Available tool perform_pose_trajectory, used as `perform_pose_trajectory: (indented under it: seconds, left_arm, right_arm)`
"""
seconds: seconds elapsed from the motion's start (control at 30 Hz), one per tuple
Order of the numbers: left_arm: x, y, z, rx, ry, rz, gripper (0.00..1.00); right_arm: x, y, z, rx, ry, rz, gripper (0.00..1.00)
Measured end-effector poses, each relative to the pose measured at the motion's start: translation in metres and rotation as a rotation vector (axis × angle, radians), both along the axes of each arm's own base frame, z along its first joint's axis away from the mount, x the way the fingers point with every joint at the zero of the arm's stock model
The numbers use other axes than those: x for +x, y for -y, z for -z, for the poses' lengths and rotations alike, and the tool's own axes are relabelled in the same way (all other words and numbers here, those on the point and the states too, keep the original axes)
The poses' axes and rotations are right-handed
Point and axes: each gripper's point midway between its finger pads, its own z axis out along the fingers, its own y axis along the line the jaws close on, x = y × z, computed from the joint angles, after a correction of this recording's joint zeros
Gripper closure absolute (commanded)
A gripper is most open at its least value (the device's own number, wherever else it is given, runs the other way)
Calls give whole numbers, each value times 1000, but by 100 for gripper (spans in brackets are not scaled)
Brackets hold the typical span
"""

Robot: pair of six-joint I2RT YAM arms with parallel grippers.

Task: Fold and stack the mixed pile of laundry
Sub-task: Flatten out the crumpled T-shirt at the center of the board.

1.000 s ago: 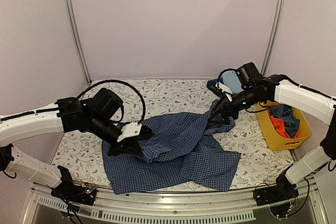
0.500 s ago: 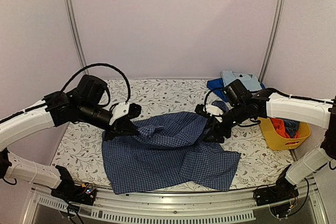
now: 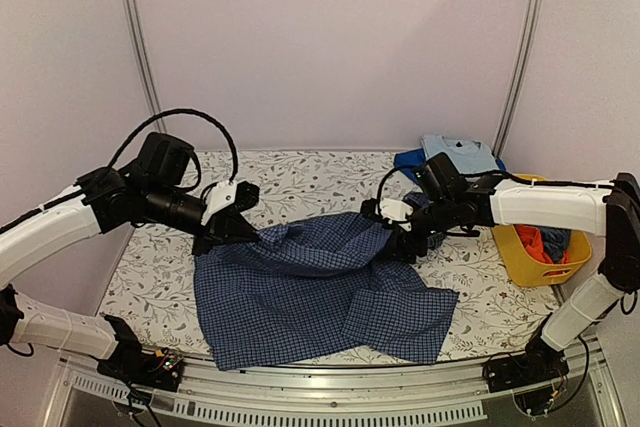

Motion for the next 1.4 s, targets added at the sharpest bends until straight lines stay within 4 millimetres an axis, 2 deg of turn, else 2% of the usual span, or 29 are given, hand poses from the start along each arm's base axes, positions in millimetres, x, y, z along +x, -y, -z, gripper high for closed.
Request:
perform_pose_trajectory:
  seconds: [0.13, 0.33, 0.43, 0.53, 0.73, 0.83, 0.9, 1.0, 1.07, 1.13, 1.17, 1.2, 1.23, 1.27, 1.3, 1.37, 1.4]
  left_arm:
    - [5, -3, -3, -6, 19, -2, 100]
    - [10, -3, -9, -19, 48, -1, 100]
    - [15, -4, -12, -29, 60, -14, 100]
    - [19, -5, -15, -38, 71, -25, 100]
    - [37, -9, -31, -60, 102, -102, 100]
    - [43, -7, -59, -114, 131, -120, 98]
    - [41, -1, -86, -181, 144, -98, 91]
    - [27, 23, -125, -283, 161, -7, 84]
    - [5, 52, -131, -297, 165, 96, 82]
    - [-24, 91, -117, -250, 136, 206, 73]
    - [-31, 106, -105, -211, 114, 230, 63]
    - [-37, 117, -94, -179, 93, 252, 31]
    - [-38, 125, -78, -144, 57, 246, 7]
    - [-36, 124, -66, -119, 33, 228, 1]
    - [-29, 117, -56, -109, 15, 189, 1]
    - [-7, 87, -49, -133, -12, 64, 0]
    - [12, 59, -52, -174, -12, -52, 0]
  right_arm:
    - [2, -2, 0, 2, 23, -17, 36]
    - [2, -7, 15, -15, 9, -35, 50]
    - [3, -10, 26, -31, -11, -39, 69]
    - [10, -16, 29, -35, -14, -38, 98]
    - [24, -18, 20, -35, 23, -3, 100]
    - [46, -20, -1, 6, 39, 58, 100]
    - [79, -19, -31, 73, 60, 147, 100]
    - [124, -12, -80, 183, 109, 265, 100]
    - [145, -5, -110, 253, 137, 326, 100]
    - [157, 1, -131, 314, 147, 370, 100]
    - [158, 2, -136, 334, 144, 381, 100]
    - [157, 3, -138, 347, 135, 386, 100]
    - [153, 2, -139, 363, 122, 388, 100]
    - [149, 3, -138, 371, 109, 388, 100]
    - [142, 4, -138, 382, 96, 389, 100]
    - [126, 9, -140, 402, 77, 392, 100]
    - [117, 13, -143, 415, 74, 395, 100]
